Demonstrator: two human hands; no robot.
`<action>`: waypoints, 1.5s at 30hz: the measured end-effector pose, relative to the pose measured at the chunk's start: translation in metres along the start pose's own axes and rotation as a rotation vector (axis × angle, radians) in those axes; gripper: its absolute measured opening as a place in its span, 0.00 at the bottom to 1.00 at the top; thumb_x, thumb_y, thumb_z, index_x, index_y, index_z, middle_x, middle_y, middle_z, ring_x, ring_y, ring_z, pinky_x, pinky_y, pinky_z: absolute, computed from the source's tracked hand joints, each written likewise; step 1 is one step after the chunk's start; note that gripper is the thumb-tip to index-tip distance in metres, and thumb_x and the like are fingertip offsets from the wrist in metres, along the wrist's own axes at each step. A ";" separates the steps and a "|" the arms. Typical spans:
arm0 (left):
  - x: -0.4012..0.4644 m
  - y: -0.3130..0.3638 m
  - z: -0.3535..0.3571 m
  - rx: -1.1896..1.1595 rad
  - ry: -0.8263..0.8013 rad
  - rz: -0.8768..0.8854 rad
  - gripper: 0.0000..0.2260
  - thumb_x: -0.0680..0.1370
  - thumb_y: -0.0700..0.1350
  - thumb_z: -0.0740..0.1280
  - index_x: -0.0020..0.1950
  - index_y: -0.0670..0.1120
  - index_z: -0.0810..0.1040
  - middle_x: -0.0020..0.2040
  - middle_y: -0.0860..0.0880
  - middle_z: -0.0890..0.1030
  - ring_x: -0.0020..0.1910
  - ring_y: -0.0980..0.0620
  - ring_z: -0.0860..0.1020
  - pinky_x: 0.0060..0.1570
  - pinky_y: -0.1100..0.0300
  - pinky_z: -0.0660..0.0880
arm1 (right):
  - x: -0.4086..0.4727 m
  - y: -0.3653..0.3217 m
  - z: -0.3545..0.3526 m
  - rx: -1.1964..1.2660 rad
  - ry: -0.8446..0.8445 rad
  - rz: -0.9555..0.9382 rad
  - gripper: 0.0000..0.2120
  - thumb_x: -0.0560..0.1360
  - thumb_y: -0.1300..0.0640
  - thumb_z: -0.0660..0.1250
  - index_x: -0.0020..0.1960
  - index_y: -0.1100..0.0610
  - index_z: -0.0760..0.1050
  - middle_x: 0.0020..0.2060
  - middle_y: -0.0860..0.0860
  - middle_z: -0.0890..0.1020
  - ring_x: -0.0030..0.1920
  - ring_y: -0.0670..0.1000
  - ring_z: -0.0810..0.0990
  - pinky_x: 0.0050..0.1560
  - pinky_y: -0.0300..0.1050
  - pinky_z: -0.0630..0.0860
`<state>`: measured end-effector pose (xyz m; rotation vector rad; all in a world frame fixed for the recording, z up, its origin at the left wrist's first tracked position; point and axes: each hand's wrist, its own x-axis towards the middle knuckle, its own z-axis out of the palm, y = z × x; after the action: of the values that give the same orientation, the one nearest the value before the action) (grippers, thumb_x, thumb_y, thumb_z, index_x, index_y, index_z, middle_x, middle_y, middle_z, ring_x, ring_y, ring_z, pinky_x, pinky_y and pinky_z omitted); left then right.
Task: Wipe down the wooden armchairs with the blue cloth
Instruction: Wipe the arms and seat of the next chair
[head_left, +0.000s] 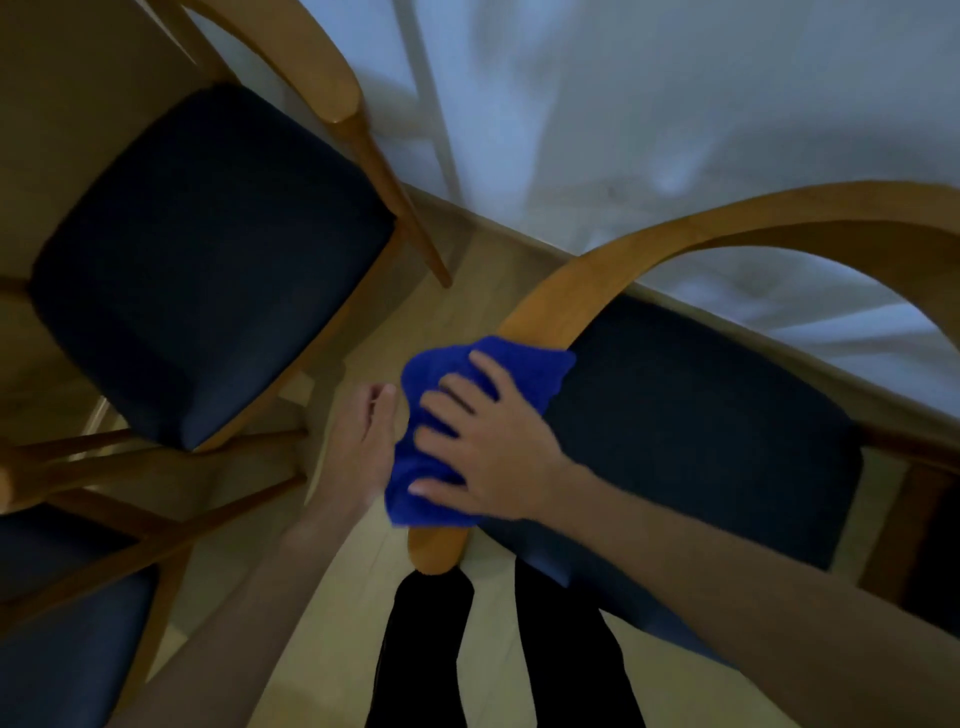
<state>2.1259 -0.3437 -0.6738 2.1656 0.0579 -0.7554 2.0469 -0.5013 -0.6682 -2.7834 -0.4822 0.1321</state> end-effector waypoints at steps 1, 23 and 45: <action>-0.004 -0.007 -0.003 -0.007 -0.001 -0.008 0.13 0.83 0.52 0.55 0.52 0.47 0.76 0.49 0.49 0.78 0.50 0.52 0.76 0.56 0.45 0.74 | -0.003 -0.015 0.008 0.010 -0.027 -0.067 0.21 0.78 0.36 0.58 0.54 0.52 0.78 0.58 0.54 0.78 0.62 0.59 0.72 0.73 0.65 0.52; 0.019 0.058 0.030 0.015 -0.042 0.135 0.11 0.80 0.53 0.59 0.61 0.56 0.72 0.52 0.63 0.74 0.52 0.68 0.72 0.46 0.68 0.67 | -0.011 0.187 -0.060 -0.244 0.013 0.266 0.31 0.76 0.31 0.50 0.67 0.51 0.70 0.59 0.57 0.77 0.60 0.61 0.75 0.65 0.59 0.63; -0.019 -0.020 -0.018 -0.045 0.096 -0.089 0.12 0.82 0.55 0.54 0.53 0.54 0.75 0.48 0.59 0.78 0.45 0.72 0.73 0.43 0.67 0.65 | -0.004 -0.024 0.007 -0.141 -0.214 -0.246 0.27 0.77 0.33 0.55 0.68 0.48 0.70 0.69 0.59 0.69 0.71 0.65 0.63 0.71 0.73 0.45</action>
<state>2.1134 -0.3129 -0.6688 2.1671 0.2206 -0.6935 2.0346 -0.4793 -0.6667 -2.8298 -0.9142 0.3550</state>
